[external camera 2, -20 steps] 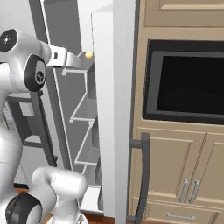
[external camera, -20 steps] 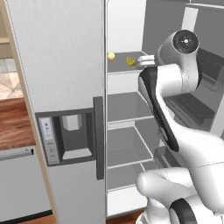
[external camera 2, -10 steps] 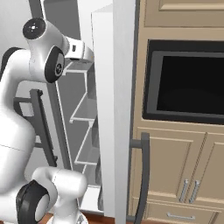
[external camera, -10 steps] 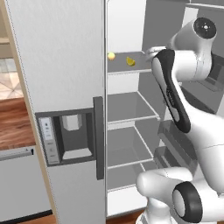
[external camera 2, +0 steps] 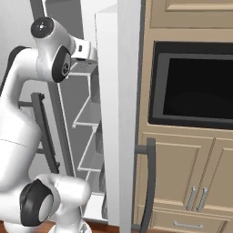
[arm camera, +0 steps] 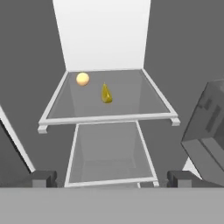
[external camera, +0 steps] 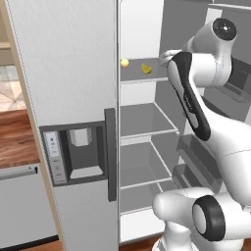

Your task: Take the lemon wedge from the fridge and place it on the plate with fish on the dining counter.

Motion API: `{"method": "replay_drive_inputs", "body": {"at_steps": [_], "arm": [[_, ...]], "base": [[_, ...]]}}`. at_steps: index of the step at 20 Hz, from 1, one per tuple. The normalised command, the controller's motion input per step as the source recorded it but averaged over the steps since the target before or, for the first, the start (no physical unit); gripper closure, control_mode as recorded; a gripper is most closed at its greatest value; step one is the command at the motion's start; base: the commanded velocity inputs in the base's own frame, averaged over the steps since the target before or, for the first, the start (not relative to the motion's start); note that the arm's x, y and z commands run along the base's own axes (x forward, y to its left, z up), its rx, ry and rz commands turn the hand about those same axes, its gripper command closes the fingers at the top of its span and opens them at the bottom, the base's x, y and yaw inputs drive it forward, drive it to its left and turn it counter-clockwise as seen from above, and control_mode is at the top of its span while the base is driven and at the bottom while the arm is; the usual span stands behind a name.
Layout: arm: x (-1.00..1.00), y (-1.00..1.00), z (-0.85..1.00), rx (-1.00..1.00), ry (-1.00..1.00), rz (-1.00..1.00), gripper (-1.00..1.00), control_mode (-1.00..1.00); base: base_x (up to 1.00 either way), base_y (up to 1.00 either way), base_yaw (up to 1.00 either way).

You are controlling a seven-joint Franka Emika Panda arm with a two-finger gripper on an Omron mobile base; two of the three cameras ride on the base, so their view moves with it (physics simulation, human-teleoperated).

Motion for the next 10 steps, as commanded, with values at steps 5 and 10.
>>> {"method": "replay_drive_inputs", "body": {"at_steps": [5, 10], "arm": [[0.63, 0.02, -0.21, 0.05, 0.01, 0.00, -1.00, -1.00], [0.73, 0.00, -0.16, 0.03, 0.00, 0.00, -1.00, -1.00]], "base": [[0.00, 0.00, 0.00], [0.00, 0.00, 0.00]]}}
